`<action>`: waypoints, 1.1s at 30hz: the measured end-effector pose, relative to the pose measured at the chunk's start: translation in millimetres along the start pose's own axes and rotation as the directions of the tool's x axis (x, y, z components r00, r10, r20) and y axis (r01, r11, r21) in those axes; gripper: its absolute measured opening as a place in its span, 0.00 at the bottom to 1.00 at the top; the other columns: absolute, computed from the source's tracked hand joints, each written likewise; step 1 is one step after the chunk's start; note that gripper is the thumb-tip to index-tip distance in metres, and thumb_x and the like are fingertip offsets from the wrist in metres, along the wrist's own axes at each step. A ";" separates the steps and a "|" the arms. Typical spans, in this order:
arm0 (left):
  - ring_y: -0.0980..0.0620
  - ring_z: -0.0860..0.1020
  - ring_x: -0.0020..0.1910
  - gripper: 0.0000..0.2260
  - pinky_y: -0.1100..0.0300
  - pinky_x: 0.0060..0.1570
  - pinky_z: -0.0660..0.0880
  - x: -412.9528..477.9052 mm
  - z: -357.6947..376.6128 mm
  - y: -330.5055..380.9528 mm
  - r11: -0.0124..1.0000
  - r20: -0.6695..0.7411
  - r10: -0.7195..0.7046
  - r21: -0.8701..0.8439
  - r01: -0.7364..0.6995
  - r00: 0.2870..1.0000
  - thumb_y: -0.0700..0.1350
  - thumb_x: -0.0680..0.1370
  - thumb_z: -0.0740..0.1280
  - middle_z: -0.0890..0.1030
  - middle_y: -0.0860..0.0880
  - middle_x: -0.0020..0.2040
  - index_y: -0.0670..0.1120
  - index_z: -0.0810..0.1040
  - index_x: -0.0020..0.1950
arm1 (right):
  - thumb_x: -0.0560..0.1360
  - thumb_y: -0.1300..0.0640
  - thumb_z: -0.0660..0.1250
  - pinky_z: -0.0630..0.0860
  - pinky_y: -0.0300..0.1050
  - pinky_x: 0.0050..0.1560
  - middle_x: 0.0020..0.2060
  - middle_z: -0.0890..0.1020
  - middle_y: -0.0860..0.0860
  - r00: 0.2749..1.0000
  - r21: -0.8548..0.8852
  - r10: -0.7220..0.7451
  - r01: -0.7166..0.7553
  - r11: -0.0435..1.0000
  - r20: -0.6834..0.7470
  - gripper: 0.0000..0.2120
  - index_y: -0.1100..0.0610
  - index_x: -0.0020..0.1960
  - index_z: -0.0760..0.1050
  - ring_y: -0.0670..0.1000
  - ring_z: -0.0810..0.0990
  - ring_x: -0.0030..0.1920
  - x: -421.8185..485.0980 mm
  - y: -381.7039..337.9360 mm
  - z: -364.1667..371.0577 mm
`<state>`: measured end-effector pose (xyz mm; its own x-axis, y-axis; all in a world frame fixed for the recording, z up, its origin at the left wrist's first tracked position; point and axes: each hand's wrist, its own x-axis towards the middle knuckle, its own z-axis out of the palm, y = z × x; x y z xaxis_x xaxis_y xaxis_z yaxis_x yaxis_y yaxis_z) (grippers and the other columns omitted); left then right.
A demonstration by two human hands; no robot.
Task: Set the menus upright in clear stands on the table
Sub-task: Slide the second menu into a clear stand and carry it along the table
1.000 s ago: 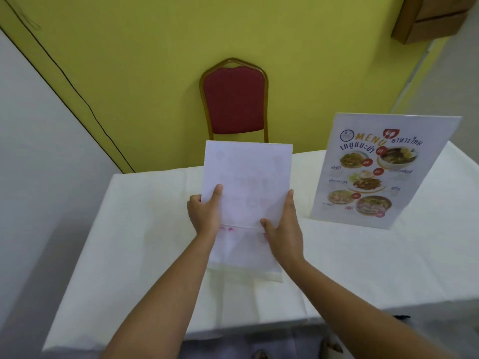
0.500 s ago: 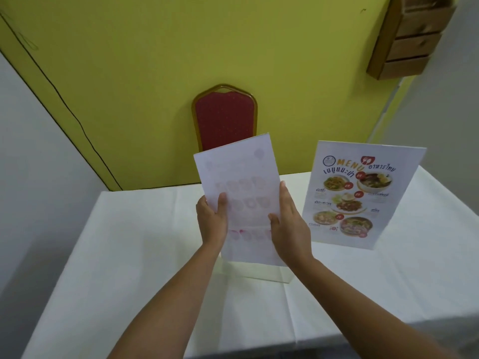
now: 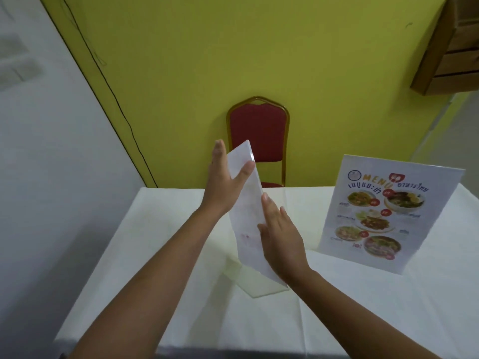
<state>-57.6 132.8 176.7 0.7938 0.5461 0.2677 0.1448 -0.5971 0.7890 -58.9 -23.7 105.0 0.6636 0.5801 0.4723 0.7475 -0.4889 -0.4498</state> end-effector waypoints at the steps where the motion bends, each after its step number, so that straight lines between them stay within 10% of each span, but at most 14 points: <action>1: 0.54 0.44 0.81 0.43 0.53 0.79 0.46 -0.5 -1.7 5.6 1.000 0.015 0.006 0.010 -0.006 1.000 0.62 0.78 0.62 0.43 0.51 0.82 0.47 0.41 0.82 | 0.74 0.65 0.69 0.60 0.54 0.69 0.71 0.70 0.57 0.999 -0.029 -0.052 0.052 0.998 0.012 0.35 0.60 0.75 0.55 0.58 0.72 0.69 -0.4 -0.1 2.8; 13: 0.46 0.47 0.81 0.42 0.44 0.78 0.51 -36.5 -39.0 -2.6 0.976 -0.006 -0.171 0.134 0.170 0.985 0.48 0.79 0.65 0.46 0.48 0.82 0.48 0.38 0.81 | 0.74 0.69 0.63 0.51 0.54 0.74 0.77 0.55 0.53 0.937 0.053 -0.279 0.274 0.960 0.210 0.38 0.58 0.77 0.47 0.52 0.52 0.77 -13.9 -22.5 22.3; 19: 0.42 0.65 0.73 0.37 0.41 0.69 0.69 -63.0 -66.9 -23.0 0.944 -0.108 -0.313 0.069 0.321 0.944 0.52 0.71 0.60 0.65 0.45 0.73 0.53 0.51 0.79 | 0.82 0.47 0.43 0.42 0.49 0.77 0.76 0.42 0.44 0.850 0.218 -0.411 0.355 0.909 0.329 0.27 0.51 0.78 0.41 0.45 0.41 0.77 -25.8 -36.8 30.7; 23: 0.38 0.62 0.76 0.37 0.37 0.70 0.66 -79.5 -78.6 -27.5 0.937 -0.143 -0.315 0.113 0.332 0.938 0.49 0.73 0.58 0.64 0.46 0.73 0.55 0.46 0.80 | 0.79 0.35 0.44 0.35 0.42 0.74 0.76 0.39 0.38 0.885 0.458 -0.272 0.076 0.886 0.378 0.32 0.44 0.77 0.37 0.38 0.37 0.76 -18.0 -36.9 37.8; 29: 0.39 0.67 0.72 0.31 0.36 0.66 0.70 -95.0 -93.0 -34.1 0.923 -0.191 -0.311 0.171 0.344 0.931 0.48 0.77 0.61 0.68 0.49 0.66 0.51 0.52 0.78 | 0.68 0.23 0.56 0.54 0.64 0.74 0.79 0.43 0.44 0.770 0.497 0.048 -0.456 0.738 0.636 0.50 0.45 0.78 0.37 0.52 0.49 0.78 26.5 -16.1 86.4; 33: 0.41 0.61 0.76 0.32 0.36 0.73 0.61 -106.9 -105.0 -44.3 0.912 -0.221 -0.275 0.249 0.327 0.936 0.46 0.80 0.62 0.63 0.44 0.76 0.49 0.49 0.80 | 0.64 0.28 0.69 0.74 0.69 0.59 0.70 0.72 0.51 0.720 0.590 0.008 -0.576 0.566 0.694 0.47 0.48 0.73 0.53 0.53 0.78 0.64 33.8 -11.6 104.4</action>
<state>-210.9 162.6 171.1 0.5725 0.8050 0.1557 0.5386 -0.5124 0.6688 -48.3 69.6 47.0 0.4629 0.8659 -0.1898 0.0233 -0.2260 -0.9739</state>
